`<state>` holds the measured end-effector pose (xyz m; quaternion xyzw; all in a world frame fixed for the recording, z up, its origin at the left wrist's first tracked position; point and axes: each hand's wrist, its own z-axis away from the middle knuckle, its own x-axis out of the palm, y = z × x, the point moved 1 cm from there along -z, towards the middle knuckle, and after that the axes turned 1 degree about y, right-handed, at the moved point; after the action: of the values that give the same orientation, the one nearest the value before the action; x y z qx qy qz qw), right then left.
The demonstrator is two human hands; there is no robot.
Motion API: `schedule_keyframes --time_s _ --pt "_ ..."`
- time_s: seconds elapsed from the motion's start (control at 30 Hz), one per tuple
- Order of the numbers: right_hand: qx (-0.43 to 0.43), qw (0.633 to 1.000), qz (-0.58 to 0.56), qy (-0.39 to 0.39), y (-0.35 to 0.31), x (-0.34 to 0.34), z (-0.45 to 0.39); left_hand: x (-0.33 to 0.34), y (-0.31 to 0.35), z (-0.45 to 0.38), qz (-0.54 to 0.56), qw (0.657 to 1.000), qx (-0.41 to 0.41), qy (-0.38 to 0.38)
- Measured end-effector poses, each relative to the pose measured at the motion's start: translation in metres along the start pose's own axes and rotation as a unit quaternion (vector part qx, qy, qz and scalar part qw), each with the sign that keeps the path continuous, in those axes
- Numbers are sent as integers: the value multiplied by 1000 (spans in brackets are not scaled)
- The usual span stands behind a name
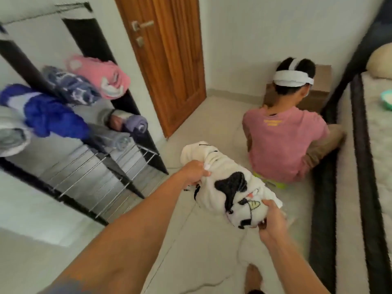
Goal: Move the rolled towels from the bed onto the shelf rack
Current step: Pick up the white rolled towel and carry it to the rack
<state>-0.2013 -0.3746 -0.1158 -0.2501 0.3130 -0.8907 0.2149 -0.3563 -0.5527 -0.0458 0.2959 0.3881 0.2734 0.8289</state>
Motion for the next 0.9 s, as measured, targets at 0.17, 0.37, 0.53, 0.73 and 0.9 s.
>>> schedule_keyframes --time_s 0.17,0.37,0.53,0.73,0.9 --pt "52 988 97 -107 58 79 20 -77 -94 52 84 987 -60 121" --pt "104 962 182 -176 112 160 30 -142 -167 78 119 960 -158 200" --pt "147 942 209 -219 139 215 24 -188 -191 61 148 937 -184 257" --pt "159 914 252 -275 159 277 10 -232 -217 35 203 899 -222 320" --pt "158 898 275 -305 197 334 5 -282 -254 0 219 868 -238 376"
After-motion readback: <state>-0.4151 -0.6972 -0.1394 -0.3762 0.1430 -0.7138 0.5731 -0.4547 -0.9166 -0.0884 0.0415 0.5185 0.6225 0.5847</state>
